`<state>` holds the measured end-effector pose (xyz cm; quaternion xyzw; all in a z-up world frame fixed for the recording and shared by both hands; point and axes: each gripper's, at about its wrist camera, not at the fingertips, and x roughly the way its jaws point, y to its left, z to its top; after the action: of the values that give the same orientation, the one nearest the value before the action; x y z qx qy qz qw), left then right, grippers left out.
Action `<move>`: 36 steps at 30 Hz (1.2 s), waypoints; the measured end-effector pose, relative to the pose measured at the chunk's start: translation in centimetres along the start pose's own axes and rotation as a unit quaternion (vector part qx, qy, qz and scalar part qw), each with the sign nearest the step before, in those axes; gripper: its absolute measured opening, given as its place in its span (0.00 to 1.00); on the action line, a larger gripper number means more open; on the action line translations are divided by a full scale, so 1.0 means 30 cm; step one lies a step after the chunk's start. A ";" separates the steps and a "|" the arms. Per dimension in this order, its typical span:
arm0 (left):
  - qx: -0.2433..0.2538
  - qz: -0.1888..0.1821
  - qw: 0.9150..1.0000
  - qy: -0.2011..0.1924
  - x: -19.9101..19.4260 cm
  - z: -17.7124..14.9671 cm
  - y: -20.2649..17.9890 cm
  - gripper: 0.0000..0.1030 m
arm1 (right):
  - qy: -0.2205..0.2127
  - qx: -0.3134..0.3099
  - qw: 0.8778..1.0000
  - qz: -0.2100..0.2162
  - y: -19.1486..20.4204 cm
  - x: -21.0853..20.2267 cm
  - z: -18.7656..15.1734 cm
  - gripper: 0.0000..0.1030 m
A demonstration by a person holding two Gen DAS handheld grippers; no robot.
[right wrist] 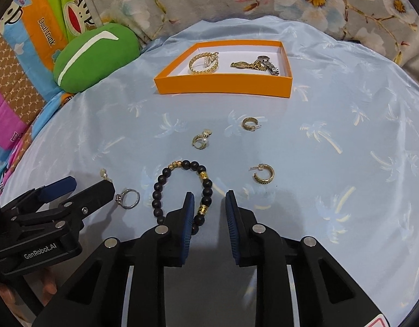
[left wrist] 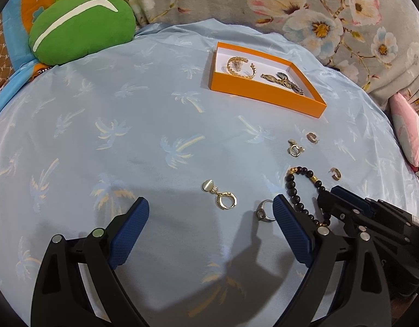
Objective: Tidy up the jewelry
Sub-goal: 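Grasp the black bead bracelet with the right tool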
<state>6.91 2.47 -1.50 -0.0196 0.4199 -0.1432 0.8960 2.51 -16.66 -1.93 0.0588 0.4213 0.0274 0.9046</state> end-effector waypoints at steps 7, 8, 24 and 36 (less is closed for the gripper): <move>0.004 -0.001 1.000 0.002 0.000 0.000 -0.005 0.88 | -0.001 0.006 1.000 -0.022 -0.014 -0.013 -0.010 0.07; 0.004 -0.001 1.000 0.002 0.000 0.000 -0.005 0.88 | -0.003 0.011 1.000 -0.024 -0.024 -0.019 -0.015 0.07; 0.051 -0.018 0.998 -0.018 0.022 0.054 -0.130 0.88 | -0.012 0.063 0.997 -0.050 -0.156 -0.107 -0.085 0.07; 0.046 -0.013 0.999 -0.017 0.001 0.020 -0.096 0.88 | -0.012 0.077 0.996 -0.037 -0.181 -0.111 -0.088 0.07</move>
<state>6.71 -0.34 -0.70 0.0138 0.3977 -0.1742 0.9007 -1.64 -22.17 -1.79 0.1131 0.4136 -0.0391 0.9026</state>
